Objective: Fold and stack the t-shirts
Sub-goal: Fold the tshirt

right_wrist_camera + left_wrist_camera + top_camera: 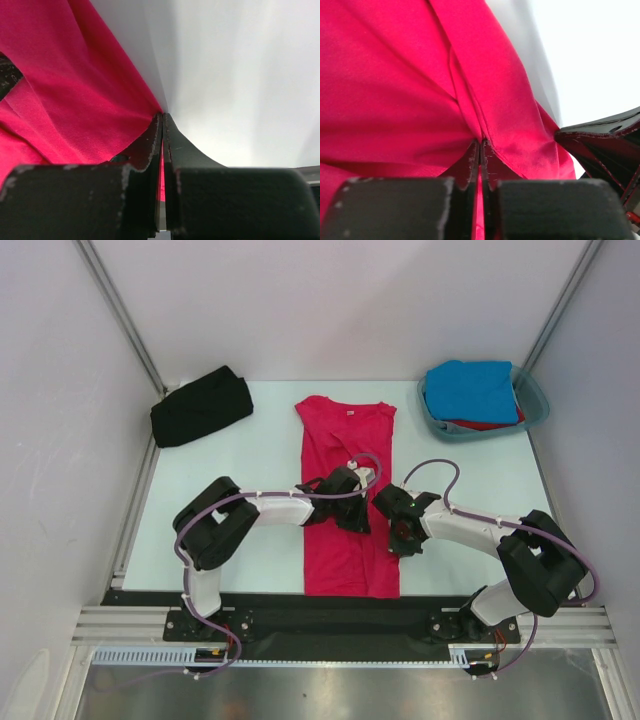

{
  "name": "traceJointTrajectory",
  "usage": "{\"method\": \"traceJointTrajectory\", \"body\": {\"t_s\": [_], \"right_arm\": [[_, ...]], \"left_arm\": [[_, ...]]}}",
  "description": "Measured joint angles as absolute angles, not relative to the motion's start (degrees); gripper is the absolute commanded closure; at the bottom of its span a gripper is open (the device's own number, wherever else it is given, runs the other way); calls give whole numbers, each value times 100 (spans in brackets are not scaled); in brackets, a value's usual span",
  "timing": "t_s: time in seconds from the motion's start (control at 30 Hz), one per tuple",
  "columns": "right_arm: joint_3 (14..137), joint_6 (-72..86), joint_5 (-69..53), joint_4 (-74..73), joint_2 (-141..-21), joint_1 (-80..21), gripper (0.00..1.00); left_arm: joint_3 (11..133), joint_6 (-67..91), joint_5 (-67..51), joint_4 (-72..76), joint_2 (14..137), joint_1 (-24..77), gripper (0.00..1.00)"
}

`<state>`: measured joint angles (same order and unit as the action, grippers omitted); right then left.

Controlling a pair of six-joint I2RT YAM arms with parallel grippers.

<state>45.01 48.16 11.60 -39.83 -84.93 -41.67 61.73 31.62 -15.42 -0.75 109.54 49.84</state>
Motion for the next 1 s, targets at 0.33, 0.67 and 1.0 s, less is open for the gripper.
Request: {"method": "traceJointTrajectory", "body": {"t_s": [0.33,0.67,1.0], "right_arm": [[4504,4818,1162,-3983,-8514,-4167,100],[4517,4958,1258,-4036,-8549,-4193,100],[4547,5083,1280,-4086,-8600,-4195,100]], "left_arm": [[6163,3142,-1627,-58,10897,4987,100],[6080,3033,-1566,-276,10082,4866,100],[5728,2980,-1483,-449,10012,4648,84]]}}
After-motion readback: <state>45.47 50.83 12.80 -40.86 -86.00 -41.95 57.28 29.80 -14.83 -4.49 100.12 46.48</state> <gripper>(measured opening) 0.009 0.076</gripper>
